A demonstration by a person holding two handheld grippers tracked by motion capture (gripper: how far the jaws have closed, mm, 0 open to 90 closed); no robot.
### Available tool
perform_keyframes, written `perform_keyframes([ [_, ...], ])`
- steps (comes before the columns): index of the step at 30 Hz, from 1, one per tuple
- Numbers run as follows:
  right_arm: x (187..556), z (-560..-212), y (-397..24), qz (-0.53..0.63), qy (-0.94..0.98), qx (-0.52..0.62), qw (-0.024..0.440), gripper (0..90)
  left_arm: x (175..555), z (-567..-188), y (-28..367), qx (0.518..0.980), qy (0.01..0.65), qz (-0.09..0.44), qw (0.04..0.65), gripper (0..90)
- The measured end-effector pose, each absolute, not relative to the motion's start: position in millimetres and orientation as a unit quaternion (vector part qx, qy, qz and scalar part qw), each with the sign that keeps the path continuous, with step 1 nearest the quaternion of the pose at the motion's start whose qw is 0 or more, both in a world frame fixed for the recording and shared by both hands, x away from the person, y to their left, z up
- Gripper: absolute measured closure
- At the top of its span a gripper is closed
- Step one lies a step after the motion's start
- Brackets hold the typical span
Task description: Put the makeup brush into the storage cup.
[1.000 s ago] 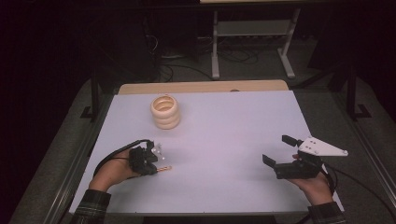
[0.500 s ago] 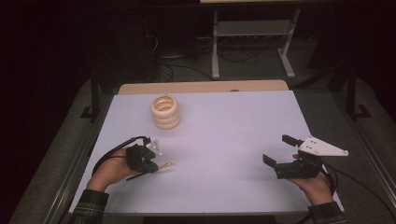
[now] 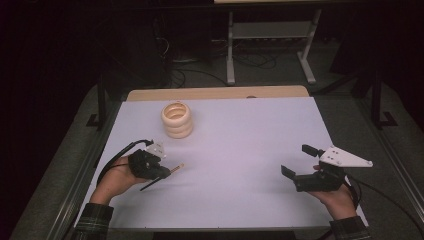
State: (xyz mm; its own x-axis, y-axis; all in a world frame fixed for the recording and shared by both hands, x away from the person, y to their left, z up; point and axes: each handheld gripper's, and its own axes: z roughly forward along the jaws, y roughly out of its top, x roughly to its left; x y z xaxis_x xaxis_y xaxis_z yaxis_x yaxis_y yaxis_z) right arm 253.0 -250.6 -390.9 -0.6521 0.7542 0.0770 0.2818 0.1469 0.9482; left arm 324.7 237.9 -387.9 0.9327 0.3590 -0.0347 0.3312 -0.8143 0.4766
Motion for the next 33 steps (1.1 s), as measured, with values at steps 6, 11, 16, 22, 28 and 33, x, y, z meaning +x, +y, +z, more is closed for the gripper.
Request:
perform_keyframes([
  [6, 253, -391, -250, 0.547, 0.726, 0.357, 0.216, 0.0, 325, -383, 245, 0.938, 0.193, 0.029, 0.288, 84.7],
  [11, 253, -391, -251, 0.547, 0.726, 0.357, 0.216, 0.0, 325, -380, 248, 0.93, 0.199, 0.03, 0.309, 84.7],
  [16, 253, -391, -251, 0.546, 0.726, 0.357, 0.216, 0.0, 326, -378, 253, 0.919, 0.204, 0.029, 0.337, 84.7],
  [22, 253, -391, -251, 0.547, 0.725, 0.357, 0.217, 0.0, 327, -375, 258, 0.907, 0.218, 0.035, 0.358, 84.7],
  [28, 253, -391, -251, 0.547, 0.726, 0.357, 0.216, 0.0, 328, -373, 262, 0.895, 0.235, 0.04, 0.378, 84.7],
  [33, 253, -390, -251, 0.548, 0.725, 0.357, 0.217, 0.0, 329, -371, 262, 0.889, 0.241, 0.046, 0.388, 84.7],
])
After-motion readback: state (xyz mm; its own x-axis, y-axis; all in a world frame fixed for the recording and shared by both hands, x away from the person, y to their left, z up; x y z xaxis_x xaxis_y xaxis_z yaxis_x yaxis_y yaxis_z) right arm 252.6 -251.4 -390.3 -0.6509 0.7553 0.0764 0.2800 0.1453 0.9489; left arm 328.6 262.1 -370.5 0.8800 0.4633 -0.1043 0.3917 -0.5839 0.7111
